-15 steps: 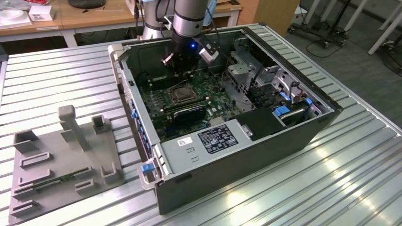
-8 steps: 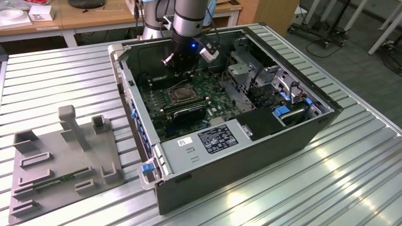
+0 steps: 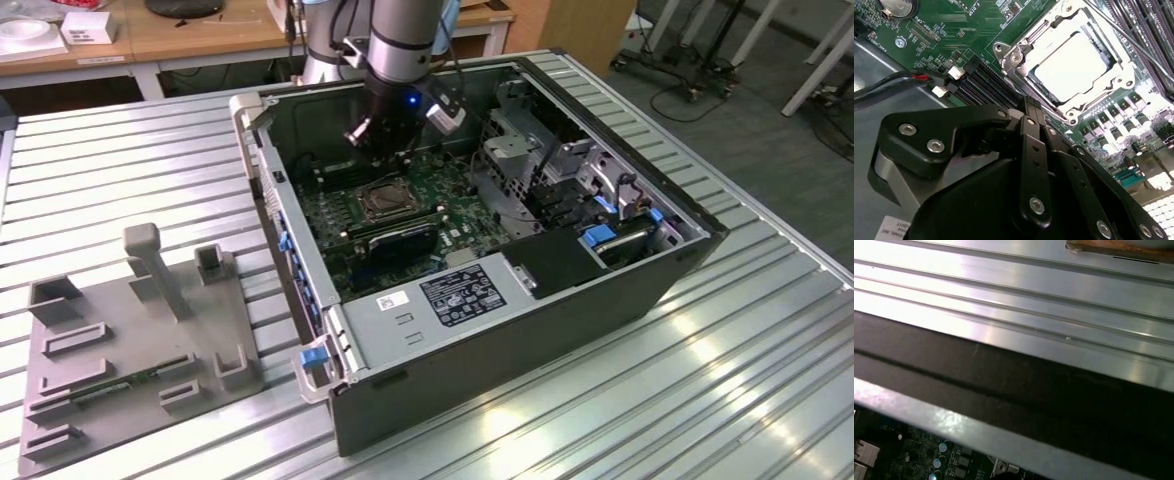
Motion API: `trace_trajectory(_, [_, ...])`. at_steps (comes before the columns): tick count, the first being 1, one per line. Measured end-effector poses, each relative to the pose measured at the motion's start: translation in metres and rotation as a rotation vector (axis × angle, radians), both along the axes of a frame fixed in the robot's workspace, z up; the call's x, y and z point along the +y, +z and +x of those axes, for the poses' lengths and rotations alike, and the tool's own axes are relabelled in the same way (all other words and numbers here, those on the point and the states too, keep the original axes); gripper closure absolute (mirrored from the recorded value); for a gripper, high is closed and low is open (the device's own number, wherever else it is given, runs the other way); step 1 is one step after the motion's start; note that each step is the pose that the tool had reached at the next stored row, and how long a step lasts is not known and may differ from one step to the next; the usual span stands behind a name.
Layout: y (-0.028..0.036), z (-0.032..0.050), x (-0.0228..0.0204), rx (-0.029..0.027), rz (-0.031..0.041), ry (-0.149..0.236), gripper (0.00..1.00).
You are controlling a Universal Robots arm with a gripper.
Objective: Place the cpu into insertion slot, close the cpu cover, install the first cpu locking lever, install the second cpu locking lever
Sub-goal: 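Install the first cpu locking lever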
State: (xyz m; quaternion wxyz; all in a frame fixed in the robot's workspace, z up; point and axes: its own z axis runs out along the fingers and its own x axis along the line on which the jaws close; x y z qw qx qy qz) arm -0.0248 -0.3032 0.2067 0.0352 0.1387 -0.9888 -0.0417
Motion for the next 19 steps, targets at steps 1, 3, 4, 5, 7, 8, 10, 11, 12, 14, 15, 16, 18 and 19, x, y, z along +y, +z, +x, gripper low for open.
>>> trace_trajectory(1, [-0.0005,0.0,0.0,-0.0001,0.0001,0.007,0.89])
trace_trajectory(3, [-0.0011,0.0002,0.0,-0.0002,0.0005,0.019,0.89])
trace_trajectory(4, [-0.0014,0.0004,0.0,-0.0002,0.0008,0.024,0.89])
trace_trajectory(5, [-0.0016,0.0006,0.0,-0.0002,0.0012,0.03,0.89])
trace_trajectory(7, [-0.0021,0.0012,0.0,-0.0002,0.0023,0.04,0.89])
trace_trajectory(8, [-0.0023,0.0016,0.0,-0.0002,0.0027,0.045,0.89])
trace_trajectory(10, [-0.0028,0.0024,0.0002,-0.0003,0.0032,0.054,0.89])
trace_trajectory(11, [-0.0031,0.0026,0.0004,-0.0003,0.0032,0.057,0.89])
trace_trajectory(12, [-0.0033,0.0028,0.0007,-0.0002,0.0031,0.061,0.89])
trace_trajectory(14, [-0.0036,0.0033,0.0015,-0.0003,0.0033,0.07,0.89])
trace_trajectory(15, [-0.0037,0.0035,0.002,-0.0003,0.0035,0.073,0.89])
trace_trajectory(16, [-0.0038,0.0038,0.0025,-0.0003,0.0036,0.077,0.89])
trace_trajectory(18, [-0.0039,0.0041,0.0037,-0.0002,0.0037,0.084,0.89])
trace_trajectory(19, [-0.0039,0.0043,0.0043,-0.0002,0.0038,0.087,0.89])
